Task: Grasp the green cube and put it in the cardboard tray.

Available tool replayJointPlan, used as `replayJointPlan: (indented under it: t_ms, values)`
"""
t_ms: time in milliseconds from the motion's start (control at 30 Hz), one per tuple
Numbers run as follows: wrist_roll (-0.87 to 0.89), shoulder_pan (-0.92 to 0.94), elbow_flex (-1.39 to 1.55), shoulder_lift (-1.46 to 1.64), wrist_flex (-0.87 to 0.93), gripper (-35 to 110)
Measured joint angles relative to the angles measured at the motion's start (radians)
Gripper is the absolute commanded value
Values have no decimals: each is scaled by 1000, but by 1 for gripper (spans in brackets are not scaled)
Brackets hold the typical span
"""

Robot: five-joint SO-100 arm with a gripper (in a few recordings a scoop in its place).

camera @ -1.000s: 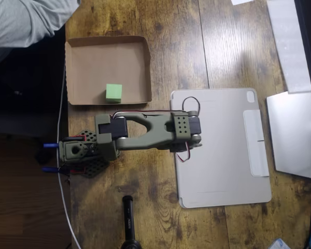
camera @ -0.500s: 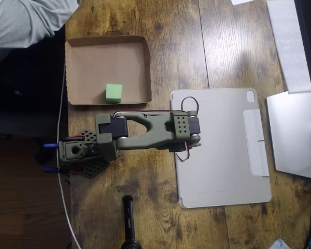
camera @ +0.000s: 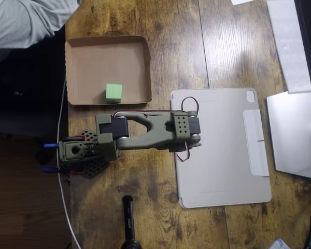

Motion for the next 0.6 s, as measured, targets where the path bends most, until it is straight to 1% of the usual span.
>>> replayJointPlan:
  t_ms: [600]
  values:
    - [-8,0,0,0,0,0]
